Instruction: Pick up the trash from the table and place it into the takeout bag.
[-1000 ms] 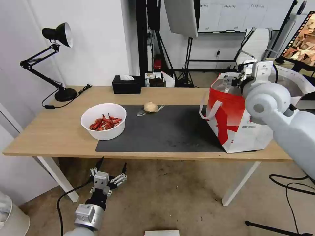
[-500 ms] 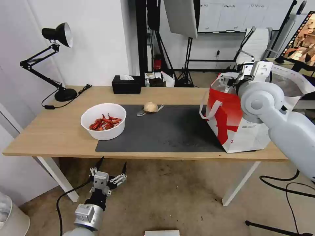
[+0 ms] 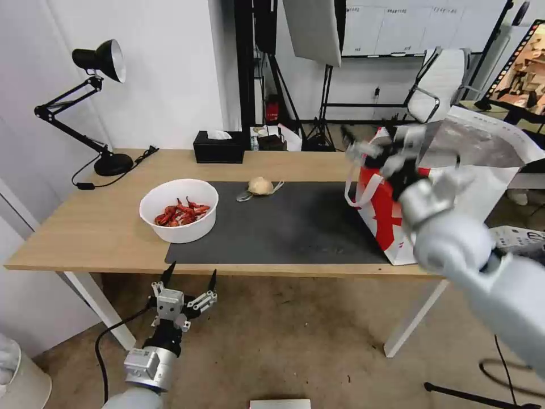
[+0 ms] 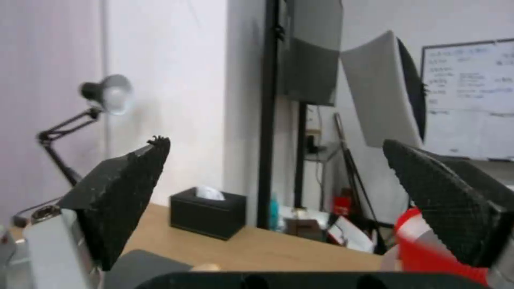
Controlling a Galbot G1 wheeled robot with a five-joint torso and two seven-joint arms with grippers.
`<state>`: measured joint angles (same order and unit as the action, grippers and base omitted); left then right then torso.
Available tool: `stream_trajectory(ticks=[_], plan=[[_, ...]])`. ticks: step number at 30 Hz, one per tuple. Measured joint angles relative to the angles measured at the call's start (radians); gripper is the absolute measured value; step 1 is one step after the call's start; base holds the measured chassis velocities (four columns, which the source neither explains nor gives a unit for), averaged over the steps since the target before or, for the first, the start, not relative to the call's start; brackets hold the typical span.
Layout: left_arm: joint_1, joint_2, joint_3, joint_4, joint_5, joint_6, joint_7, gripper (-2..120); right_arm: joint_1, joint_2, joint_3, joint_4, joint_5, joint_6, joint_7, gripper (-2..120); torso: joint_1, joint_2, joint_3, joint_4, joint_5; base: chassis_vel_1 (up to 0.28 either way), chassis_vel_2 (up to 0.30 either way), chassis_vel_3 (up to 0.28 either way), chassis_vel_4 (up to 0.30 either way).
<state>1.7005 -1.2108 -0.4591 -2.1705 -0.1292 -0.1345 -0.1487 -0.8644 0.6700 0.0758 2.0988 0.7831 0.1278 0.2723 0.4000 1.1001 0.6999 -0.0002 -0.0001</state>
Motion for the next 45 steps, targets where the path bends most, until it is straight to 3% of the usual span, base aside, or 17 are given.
stream_trajectory(ticks=[6,9,12,17,24,45], plan=[[0.019,-0.016,-0.027,-0.014,0.002,-0.012,0.0,100,-0.261,0.072,0.095,-0.007,-0.166,0.099,-0.068,100,0.0,0.0,0.0,0.0007,-0.0001,0.0,0.0,0.0,0.0],[0.018,-0.017,-0.027,-0.013,0.003,-0.015,0.001,100,-0.497,0.156,0.181,-0.008,-0.261,0.146,-0.097,100,0.0,0.0,0.0,-0.0001,0.0004,0.0,0.0,0.0,0.0],[0.018,-0.02,-0.024,-0.009,0.005,-0.019,0.001,100,-0.627,0.217,0.212,-0.009,-0.322,0.174,-0.105,100,0.0,0.0,0.0,0.0,0.0002,0.0,0.0,0.0,0.0],[0.021,-0.022,-0.02,-0.005,0.011,-0.02,0.002,100,-0.79,0.312,0.237,-0.001,-0.376,0.155,-0.093,100,0.0,0.0,0.0,0.0,0.0001,0.0,0.0,0.0,0.0],[0.028,-0.019,-0.017,-0.003,0.016,-0.002,0.011,100,-0.825,0.33,0.239,0.024,-0.371,0.089,-0.068,100,0.0,0.0,0.0,0.0003,0.0,0.0,0.0,0.0,0.0],[0.031,-0.024,-0.008,0.021,0.022,0.004,0.031,100,-0.795,0.316,0.228,0.01,-0.362,0.067,-0.063,100,0.0,0.0,0.0,0.0003,0.0002,0.0,0.0,0.0,0.0]])
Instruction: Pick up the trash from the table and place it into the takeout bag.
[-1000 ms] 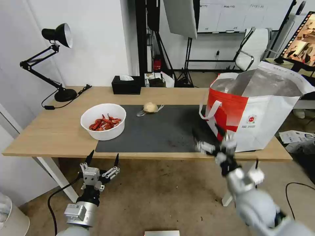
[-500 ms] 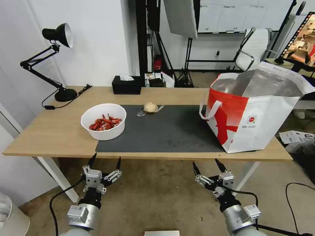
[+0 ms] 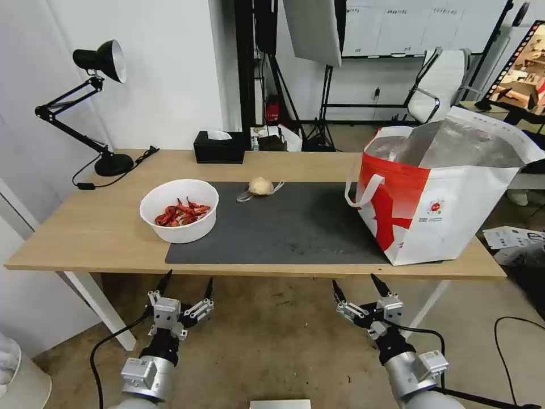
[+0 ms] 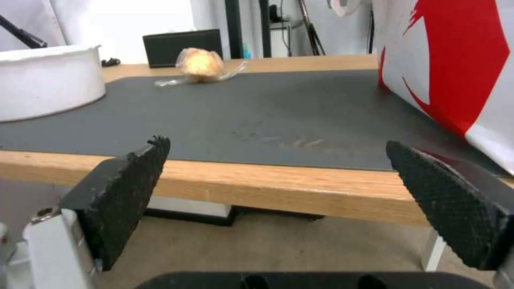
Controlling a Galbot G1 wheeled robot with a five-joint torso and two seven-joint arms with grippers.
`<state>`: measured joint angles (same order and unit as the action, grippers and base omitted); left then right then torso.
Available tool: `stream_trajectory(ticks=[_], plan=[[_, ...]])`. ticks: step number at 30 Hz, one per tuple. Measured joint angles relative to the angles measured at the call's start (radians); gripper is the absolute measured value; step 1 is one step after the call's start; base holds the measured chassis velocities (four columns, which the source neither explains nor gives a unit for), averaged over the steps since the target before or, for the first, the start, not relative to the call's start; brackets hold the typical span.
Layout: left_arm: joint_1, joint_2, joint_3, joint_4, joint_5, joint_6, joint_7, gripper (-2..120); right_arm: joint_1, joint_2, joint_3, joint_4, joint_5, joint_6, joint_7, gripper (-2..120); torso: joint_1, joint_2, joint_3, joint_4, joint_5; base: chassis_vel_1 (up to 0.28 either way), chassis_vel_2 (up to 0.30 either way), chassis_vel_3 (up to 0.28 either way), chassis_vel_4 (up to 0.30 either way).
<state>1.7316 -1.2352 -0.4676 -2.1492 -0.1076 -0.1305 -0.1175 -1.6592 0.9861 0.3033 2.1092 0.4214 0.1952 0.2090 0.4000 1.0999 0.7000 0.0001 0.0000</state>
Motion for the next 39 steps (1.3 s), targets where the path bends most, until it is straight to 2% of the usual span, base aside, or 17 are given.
stream_trajectory(ticks=[10,17,20,21,23,24,26,27,28,30,31,33,34,35,36,37,39], plan=[[0.003,-0.003,0.004,0.008,0.002,0.0,0.0,100,0.011,-0.002,-0.009,-0.008,0.005,0.0,-0.001,100,0.0,0.0,0.0,-0.0001,0.0,0.0,0.0,0.0,0.0],[-0.009,0.01,0.015,0.014,0.001,0.0,0.001,100,0.134,-0.066,-0.066,-0.017,0.086,-0.015,-0.002,100,0.0,0.0,0.0,0.0001,0.0003,0.0,0.0,0.0,0.0],[-0.026,0.027,0.023,0.018,-0.005,0.004,0.001,100,0.36,-0.153,-0.153,-0.084,0.21,-0.04,-0.022,100,0.0,0.0,0.0,-0.0004,0.0003,0.0,0.0,0.0,0.0],[-0.026,0.027,0.023,0.018,-0.005,0.004,0.001,100,0.36,-0.153,-0.153,-0.084,0.21,-0.04,-0.022,100,0.0,0.0,0.0,-0.0004,0.0003,0.0,0.0,0.0,0.0],[-0.02,0.028,0.014,0.012,-0.006,0.004,-0.001,100,0.578,-0.196,-0.28,-0.165,0.3,-0.058,-0.033,100,0.0,0.0,0.0,0.0001,0.0001,0.0,0.0,0.0,0.0],[-0.02,0.028,0.014,0.012,-0.006,0.004,-0.001,100,0.578,-0.196,-0.28,-0.165,0.3,-0.058,-0.033,100,0.0,0.0,0.0,0.0001,0.0001,0.0,0.0,0.0,0.0],[-0.018,0.026,0.008,0.009,-0.006,0.007,-0.004,100,0.792,-0.199,-0.417,-0.26,0.369,-0.071,-0.035,100,0.0,0.0,0.0,0.0003,-0.0002,0.0,0.0,0.0,0.0],[-0.017,0.023,0.006,0.007,-0.006,0.01,-0.005,100,0.909,-0.182,-0.492,-0.325,0.404,-0.077,-0.034,100,0.0,0.0,0.0,-0.0002,-0.0002,0.0,0.0,0.0,0.0],[-0.017,0.023,0.006,0.007,-0.006,0.01,-0.005,100,0.909,-0.182,-0.492,-0.325,0.404,-0.077,-0.034,100,0.0,0.0,0.0,-0.0002,-0.0002,0.0,0.0,0.0,0.0],[-0.012,0.016,0.003,0.005,-0.003,0.015,-0.006,100,1.134,-0.117,-0.615,-0.489,0.452,-0.081,-0.037,100,0.0,0.0,0.0,0.0,-0.0005,0.0,0.0,0.0,0.0],[-0.012,0.016,0.003,0.005,-0.003,0.015,-0.006,100,1.134,-0.117,-0.615,-0.489,0.452,-0.081,-0.037,100,0.0,0.0,0.0,0.0,-0.0005,0.0,0.0,0.0,0.0],[-0.004,0.01,-0.001,0.005,0.001,0.016,-0.006,100,1.286,-0.016,-0.706,-0.649,0.476,-0.089,-0.043,100,0.0,0.0,0.0,-0.0003,-0.0005,0.0,0.0,0.0,0.0],[-0.001,0.007,-0.003,0.005,0.003,0.016,-0.006,100,1.337,0.03,-0.742,-0.72,0.491,-0.1,-0.043,100,0.0,0.0,0.0,0.0004,0.0001,0.0,0.0,0.0,0.0],[-0.001,0.007,-0.003,0.005,0.003,0.016,-0.006,100,1.337,0.03,-0.742,-0.72,0.491,-0.1,-0.043,100,0.0,0.0,0.0,0.0004,0.0001,0.0,0.0,0.0,0.0],[0.004,0.004,-0.006,0.008,0.005,0.016,-0.006,100,1.397,0.095,-0.783,-0.818,0.51,-0.121,-0.045,100,0.0,0.0,0.0,0.0001,0.0002,0.0,0.0,0.0,0.0],[0.004,0.004,-0.006,0.008,0.005,0.016,-0.006,100,1.397,0.095,-0.783,-0.818,0.51,-0.121,-0.045,100,0.0,0.0,0.0,0.0001,0.0002,0.0,0.0,0.0,0.0],[0.012,-0.009,-0.017,0.013,0.009,0.011,-0.007,100,1.508,0.25,-0.838,-1.045,0.51,-0.166,-0.058,100,0.0,0.0,0.0,0.0006,-0.0005,0.0,0.0,0.0,0.0]])
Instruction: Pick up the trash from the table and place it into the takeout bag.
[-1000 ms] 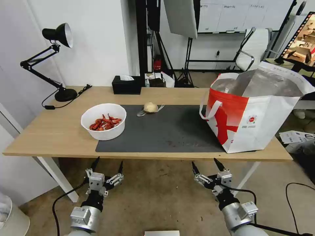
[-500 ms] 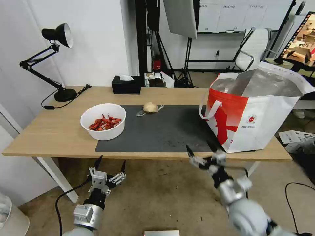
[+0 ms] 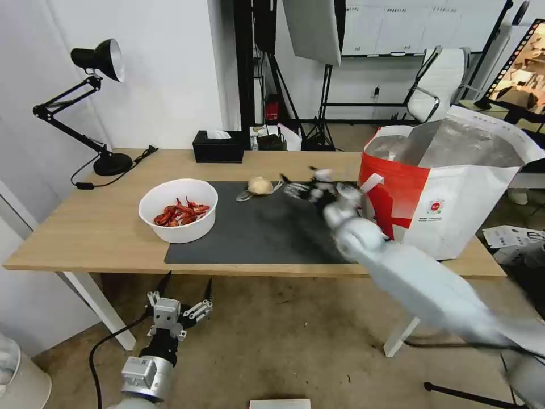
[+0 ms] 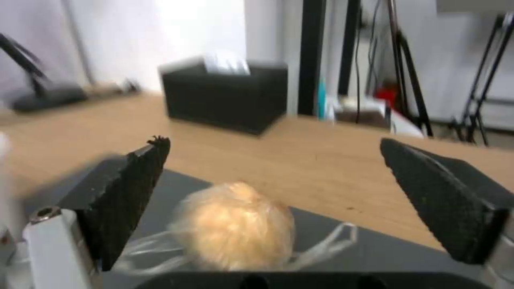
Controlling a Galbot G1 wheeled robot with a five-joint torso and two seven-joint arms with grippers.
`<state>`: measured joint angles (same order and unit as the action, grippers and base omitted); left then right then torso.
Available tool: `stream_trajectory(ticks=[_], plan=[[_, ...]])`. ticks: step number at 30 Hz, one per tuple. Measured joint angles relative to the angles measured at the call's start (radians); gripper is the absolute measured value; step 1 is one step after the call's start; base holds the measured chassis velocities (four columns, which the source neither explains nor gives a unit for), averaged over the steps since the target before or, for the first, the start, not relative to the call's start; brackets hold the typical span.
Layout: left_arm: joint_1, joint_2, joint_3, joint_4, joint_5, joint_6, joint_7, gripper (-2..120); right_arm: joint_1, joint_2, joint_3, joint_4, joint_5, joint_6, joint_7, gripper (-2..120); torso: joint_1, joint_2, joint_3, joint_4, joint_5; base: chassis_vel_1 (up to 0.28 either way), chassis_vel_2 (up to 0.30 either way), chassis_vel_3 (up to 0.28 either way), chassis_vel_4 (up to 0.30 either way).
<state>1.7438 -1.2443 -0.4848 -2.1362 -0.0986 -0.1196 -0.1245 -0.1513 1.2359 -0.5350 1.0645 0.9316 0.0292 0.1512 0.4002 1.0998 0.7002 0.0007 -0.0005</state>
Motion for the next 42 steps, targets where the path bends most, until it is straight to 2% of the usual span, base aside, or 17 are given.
stream_trajectory(ticks=[1,2,5,6,8,9,11,14,17,21,30,33,34,36,38,41,42], plan=[[0.004,-0.004,-0.005,-0.001,0.0,-0.001,0.0,100,0.035,0.065,-0.004,-0.098,-0.011,-0.015,-0.011,100,0.0,0.0,0.0,-0.0006,-0.0002,0.0,0.0,0.0,0.0],[0.004,-0.004,-0.005,-0.001,0.0,-0.001,0.0,100,0.035,0.065,-0.004,-0.098,-0.011,-0.015,-0.011,100,0.0,0.0,0.0,-0.0006,-0.0002,0.0,0.0,0.0,0.0],[0.013,-0.009,-0.018,-0.007,0.0,-0.004,-0.001,100,0.11,0.222,0.015,-0.319,-0.068,-0.077,-0.043,100,0.0,0.0,0.0,-0.0002,0.0002,0.0,0.0,0.0,0.0],[0.013,-0.009,-0.018,-0.007,0.0,-0.004,-0.001,100,0.11,0.222,0.015,-0.319,-0.068,-0.077,-0.043,100,0.0,0.0,0.0,-0.0002,0.0002,0.0,0.0,0.0,0.0],[0.016,-0.012,-0.023,-0.008,0.0,-0.007,-0.002,100,0.157,0.304,0.023,-0.436,-0.121,-0.139,-0.075,100,0.0,0.0,0.0,-0.0003,-0.0001,0.0,0.0,0.0,0.0],[0.016,-0.012,-0.023,-0.008,0.0,-0.007,-0.002,100,0.157,0.304,0.023,-0.436,-0.121,-0.139,-0.075,100,0.0,0.0,0.0,-0.0003,-0.0001,0.0,0.0,0.0,0.0],[0.019,-0.017,-0.025,-0.009,0.0,-0.009,-0.002,100,0.175,0.338,0.039,-0.481,-0.161,-0.21,-0.073,100,0.0,0.0,0.0,-0.0002,0.0001,0.0,0.0,0.0,0.0],[0.022,-0.022,-0.026,-0.01,0.0,-0.011,-0.002,100,0.172,0.343,0.048,-0.479,-0.193,-0.267,-0.051,100,0.0,0.0,0.0,-0.0008,0.0002,0.0,0.0,0.0,0.0],[0.026,-0.026,-0.026,-0.011,0.002,-0.015,-0.002,100,0.147,0.319,0.044,-0.424,-0.208,-0.309,-0.017,100,0.0,0.0,0.0,-0.0008,0.0005,0.0,0.0,0.0,0.0],[0.028,-0.027,-0.026,-0.014,0.005,-0.016,-0.003,100,0.129,0.294,0.04,-0.389,-0.208,-0.329,-0.014,100,0.0,0.0,0.0,-0.0011,0.0005,0.0,0.0,0.0,0.0],[0.03,-0.027,-0.025,-0.019,0.005,-0.017,-0.004,100,0.118,0.294,0.048,-0.386,-0.196,-0.341,-0.035,99,0.0,0.0,0.0,-0.0007,0.0005,0.0,0.0,0.0,0.0],[0.034,-0.028,-0.026,-0.019,0.006,-0.019,-0.004,100,0.116,0.3,0.049,-0.401,-0.195,-0.345,-0.035,85,0.0,0.0,0.0,-0.0008,0.0005,0.0,0.0,0.0,0.0],[0.034,-0.028,-0.026,-0.019,0.006,-0.019,-0.004,100,0.116,0.3,0.049,-0.401,-0.195,-0.345,-0.035,85,0.0,0.0,0.0,-0.0008,0.0005,0.0,0.0,0.0,0.0],[0.034,-0.03,-0.025,-0.019,0.007,-0.02,-0.004,100,0.112,0.299,0.049,-0.4,-0.193,-0.356,-0.034,75,0.0,0.0,0.0,-0.0006,0.0005,0.0,0.0,0.0,0.0],[0.034,-0.03,-0.025,-0.019,0.007,-0.02,-0.004,100,0.111,0.297,0.049,-0.397,-0.192,-0.36,-0.034,72,0.0,0.0,0.0,-0.0007,0.0005,0.0,0.0,0.0,0.0],[0.034,-0.032,-0.025,-0.019,0.009,-0.02,-0.005,100,0.11,0.286,0.048,-0.383,-0.181,-0.366,-0.034,55,0.0,0.0,0.0,-0.0007,0.0005,0.0,0.0,0.0,0.0],[0.034,-0.032,-0.025,-0.019,0.009,-0.02,-0.005,100,0.11,0.286,0.048,-0.383,-0.181,-0.366,-0.034,55,0.0,0.0,0.0,-0.0007,0.0005,0.0,0.0,0.0,0.0]])
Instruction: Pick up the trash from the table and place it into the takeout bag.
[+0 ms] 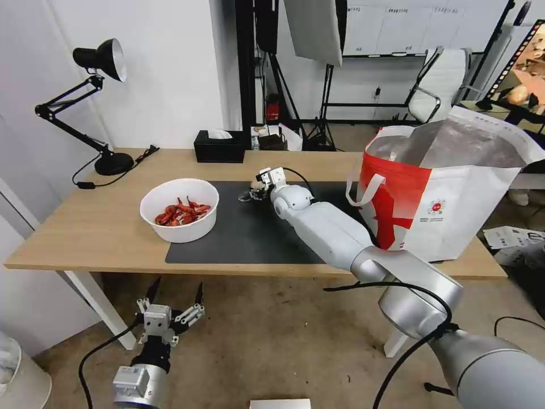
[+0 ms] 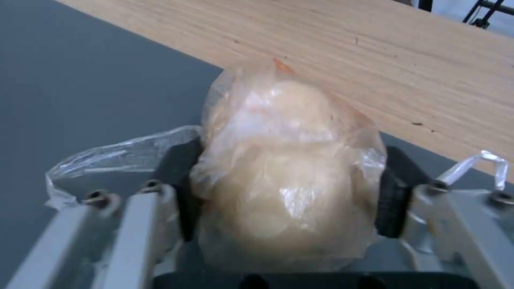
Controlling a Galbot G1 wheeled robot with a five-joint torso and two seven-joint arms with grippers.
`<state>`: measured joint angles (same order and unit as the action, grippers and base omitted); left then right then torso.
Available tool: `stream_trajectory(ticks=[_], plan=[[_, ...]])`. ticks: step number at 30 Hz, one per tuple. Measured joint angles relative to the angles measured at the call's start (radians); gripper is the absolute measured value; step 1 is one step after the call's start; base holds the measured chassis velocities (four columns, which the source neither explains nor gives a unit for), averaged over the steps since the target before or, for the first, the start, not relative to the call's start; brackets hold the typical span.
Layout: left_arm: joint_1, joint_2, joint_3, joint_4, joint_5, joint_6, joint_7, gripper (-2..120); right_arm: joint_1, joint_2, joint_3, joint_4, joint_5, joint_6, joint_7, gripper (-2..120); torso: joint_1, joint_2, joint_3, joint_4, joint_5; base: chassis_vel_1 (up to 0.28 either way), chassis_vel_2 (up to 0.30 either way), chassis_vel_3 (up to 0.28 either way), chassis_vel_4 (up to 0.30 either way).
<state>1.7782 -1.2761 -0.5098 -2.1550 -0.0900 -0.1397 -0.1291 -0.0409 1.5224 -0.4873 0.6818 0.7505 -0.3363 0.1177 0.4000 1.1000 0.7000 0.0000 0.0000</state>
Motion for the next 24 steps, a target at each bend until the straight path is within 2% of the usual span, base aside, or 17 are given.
stream_trajectory(ticks=[2,4,7,8,10,11,13,14,16,18,20,21,24], plan=[[0.002,-0.001,0.001,0.0,0.002,0.0,0.0,100,-0.004,-0.011,0.0,0.019,0.013,0.0,0.003,44,0.0,0.0,0.0,0.0,0.0,0.0,0.0,0.0,0.0],[0.002,-0.001,0.001,-0.002,0.003,0.0,0.0,100,-0.007,-0.017,0.002,0.034,0.02,0.001,0.008,41,0.0,0.0,0.0,0.0,0.0,0.0,0.0,0.0,0.0],[0.003,-0.001,0.002,-0.009,0.005,0.0,-0.001,100,-0.036,-0.078,0.015,0.162,0.041,0.027,0.054,26,0.0,0.0,0.0,0.0001,0.0,0.0,0.0,0.0,0.0],[0.003,-0.001,0.002,-0.009,0.005,0.0,-0.001,100,-0.036,-0.078,0.015,0.162,0.041,0.027,0.054,26,0.0,0.0,0.0,0.0001,0.0,0.0,0.0,0.0,0.0],[0.004,0.0,0.002,-0.017,0.005,0.0,-0.001,100,-0.076,-0.162,0.026,0.359,0.025,0.056,0.132,18,0.0,0.0,0.0,0.0004,0.0003,0.0,0.0,0.0,0.0],[0.004,0.0,0.002,-0.017,0.005,0.0,-0.001,100,-0.076,-0.162,0.026,0.359,0.025,0.056,0.132,18,0.0,0.0,0.0,0.0004,0.0003,0.0,0.0,0.0,0.0],[0.007,0.0,0.002,-0.024,0.005,0.0,-0.001,100,-0.123,-0.264,0.049,0.569,-0.012,0.072,0.25,10,0.0,0.0,0.0,-0.0006,0.0005,0.0,0.0,0.0,0.0],[0.007,0.0,0.002,-0.024,0.005,0.0,-0.001,100,-0.123,-0.264,0.049,0.569,-0.012,0.072,0.25,10,0.0,0.0,0.0,-0.0006,0.0005,0.0,0.0,0.0,0.0],[0.008,-0.002,0.006,-0.029,0.008,-0.001,-0.002,100,-0.161,-0.356,0.085,0.774,-0.021,0.082,0.355,7,0.0,0.0,0.0,-0.0004,0.0003,0.0,0.0,0.0,0.0],[0.009,-0.003,0.006,-0.029,0.008,-0.002,-0.002,100,-0.169,-0.377,0.094,0.812,-0.021,0.085,0.374,7,0.0,0.0,0.0,-0.0004,0.0002,0.0,0.0,0.0,0.0],[0.01,-0.005,0.015,-0.032,0.011,-0.003,-0.002,100,-0.193,-0.466,0.144,0.96,-0.009,0.095,0.448,7,0.0,0.0,0.0,0.0001,0.0004,0.0,0.0,0.0,0.0],[0.01,-0.005,0.015,-0.032,0.011,-0.003,-0.002,100,-0.193,-0.466,0.144,0.96,-0.009,0.095,0.448,7,0.0,0.0,0.0,0.0001,0.0004,0.0,0.0,0.0,0.0],[0.01,-0.004,0.022,-0.032,0.015,-0.005,-0.002,100,-0.201,-0.576,0.215,1.078,0.005,0.069,0.549,7,0.0,0.0,0.0,0.0,0.0006,0.0,0.0,0.0,0.0]])
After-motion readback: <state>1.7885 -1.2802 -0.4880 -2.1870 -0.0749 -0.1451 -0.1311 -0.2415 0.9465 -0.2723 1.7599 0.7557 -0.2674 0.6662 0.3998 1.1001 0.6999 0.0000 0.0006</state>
